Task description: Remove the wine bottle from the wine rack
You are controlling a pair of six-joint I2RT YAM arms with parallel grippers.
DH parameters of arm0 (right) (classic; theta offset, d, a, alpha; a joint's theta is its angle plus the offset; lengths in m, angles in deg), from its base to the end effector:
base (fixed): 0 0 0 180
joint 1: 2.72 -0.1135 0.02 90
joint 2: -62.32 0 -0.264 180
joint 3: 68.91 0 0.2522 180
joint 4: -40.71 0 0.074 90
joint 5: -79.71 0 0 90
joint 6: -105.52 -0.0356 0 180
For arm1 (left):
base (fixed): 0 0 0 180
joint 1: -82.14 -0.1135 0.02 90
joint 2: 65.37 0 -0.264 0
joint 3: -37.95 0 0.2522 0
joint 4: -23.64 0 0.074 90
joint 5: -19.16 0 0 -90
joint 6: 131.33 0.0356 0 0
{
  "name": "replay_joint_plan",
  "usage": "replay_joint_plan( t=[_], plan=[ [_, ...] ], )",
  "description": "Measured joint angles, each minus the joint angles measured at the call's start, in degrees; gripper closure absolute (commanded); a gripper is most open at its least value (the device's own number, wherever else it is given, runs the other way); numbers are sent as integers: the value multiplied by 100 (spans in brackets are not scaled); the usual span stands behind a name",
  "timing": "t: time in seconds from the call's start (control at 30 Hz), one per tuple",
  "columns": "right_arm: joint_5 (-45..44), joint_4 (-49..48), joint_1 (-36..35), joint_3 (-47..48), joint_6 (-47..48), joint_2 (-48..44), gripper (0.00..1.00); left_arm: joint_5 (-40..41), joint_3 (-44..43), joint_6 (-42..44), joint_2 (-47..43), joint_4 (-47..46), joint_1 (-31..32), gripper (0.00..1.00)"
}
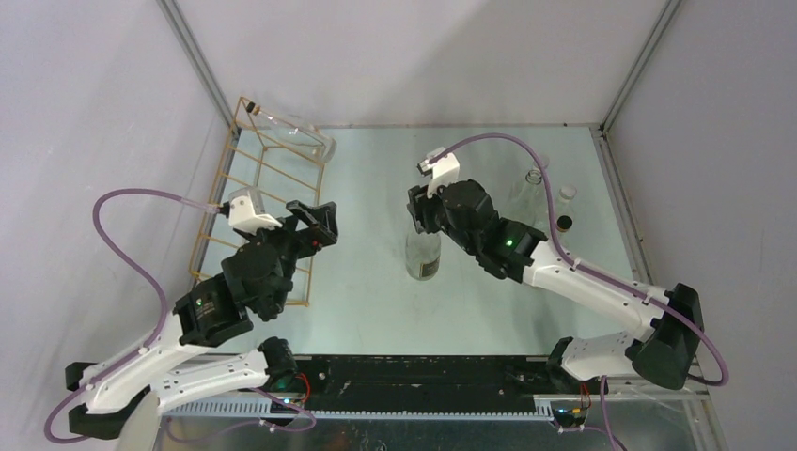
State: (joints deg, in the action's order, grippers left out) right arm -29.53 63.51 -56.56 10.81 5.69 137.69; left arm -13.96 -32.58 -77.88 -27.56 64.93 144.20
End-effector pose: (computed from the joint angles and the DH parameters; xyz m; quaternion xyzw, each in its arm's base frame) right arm 0.1905 0.2408 0.3540 -0.2091 0.7782 0.1888 0.5612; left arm 0.0807 -0.0885 0.3977 -0.1558 0.7186 -0.1995 0.6477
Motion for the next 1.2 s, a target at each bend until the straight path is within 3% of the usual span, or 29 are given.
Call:
replay_joint_plan(
  t=[0.27,0.4,1.2],
  plan=[
    [28,-2,2,96,90,52,89,63,129,-203,-190,85,0,5],
    [68,68,46,234,197,162,100,96,168,-264,-208,184,0,5],
    [275,551,1707,1469,1003,1228,100,297,343,-763,-612,817,0,5]
  ],
)
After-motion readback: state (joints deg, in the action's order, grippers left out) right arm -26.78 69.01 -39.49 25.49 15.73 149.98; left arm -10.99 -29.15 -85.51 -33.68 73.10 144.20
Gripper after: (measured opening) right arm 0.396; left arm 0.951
